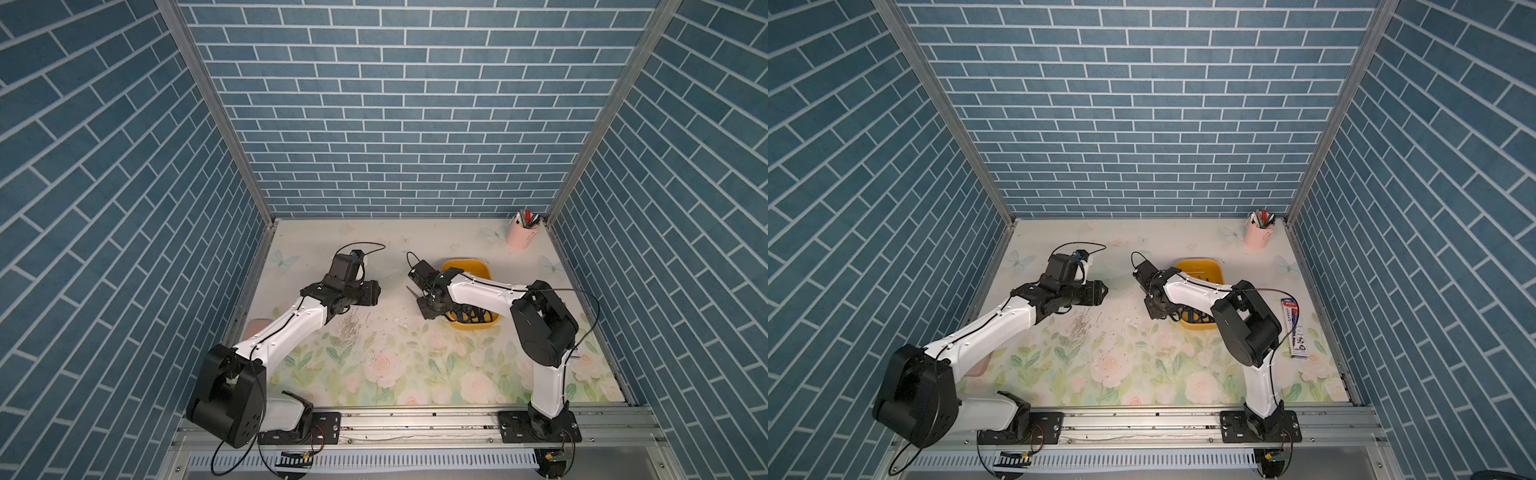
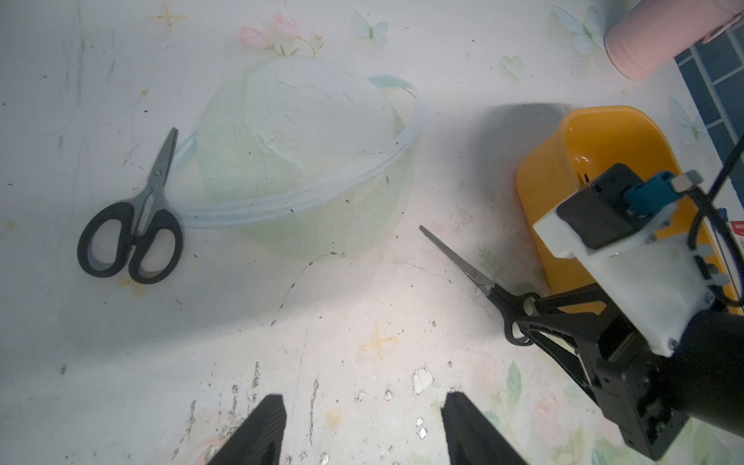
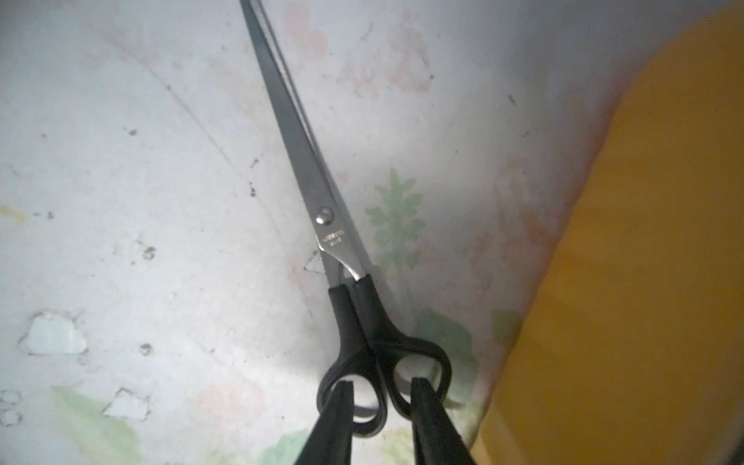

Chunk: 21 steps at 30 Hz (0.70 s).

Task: Put the scissors into the storage box
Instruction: Pick up the scissors from the center of the board.

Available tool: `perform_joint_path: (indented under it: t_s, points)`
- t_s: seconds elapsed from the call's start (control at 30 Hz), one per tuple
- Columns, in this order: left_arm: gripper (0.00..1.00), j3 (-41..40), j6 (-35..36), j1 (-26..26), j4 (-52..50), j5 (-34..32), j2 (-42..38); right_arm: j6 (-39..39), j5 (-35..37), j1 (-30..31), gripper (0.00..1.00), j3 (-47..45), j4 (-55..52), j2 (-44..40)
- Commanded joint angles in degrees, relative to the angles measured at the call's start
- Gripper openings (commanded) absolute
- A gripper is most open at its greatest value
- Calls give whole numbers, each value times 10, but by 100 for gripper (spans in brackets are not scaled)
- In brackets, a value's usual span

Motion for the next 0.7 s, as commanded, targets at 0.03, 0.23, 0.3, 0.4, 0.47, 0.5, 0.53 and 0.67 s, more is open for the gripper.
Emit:
perform_joint_path:
  t_s: [0.03,0.23,0.3,0.4,0.47,0.5,0.53,0.67]
  points:
    - [68,5,0,1,2,-5,4,-24,-29,1,30,-11,10,6]
    - [68,5,-3,1,5,-1,7,-14,-40,1,31,-32,6,9]
    - [68,5,-4,1,4,-2,6,-9,-67,1,32,-44,22,0]
    - [68,4,-4,1,3,-2,7,-7,-106,2,32,-41,30,-3]
    - [68,3,-5,1,3,-1,7,-2,-100,5,32,-36,28,-9]
    - [68,3,-5,1,5,-1,7,3,-87,6,32,-33,25,-14]
    - [68,2,-5,1,4,-2,6,6,-76,5,32,-29,21,-17]
    - [68,2,-4,1,6,-1,7,8,-36,5,32,0,-7,-11]
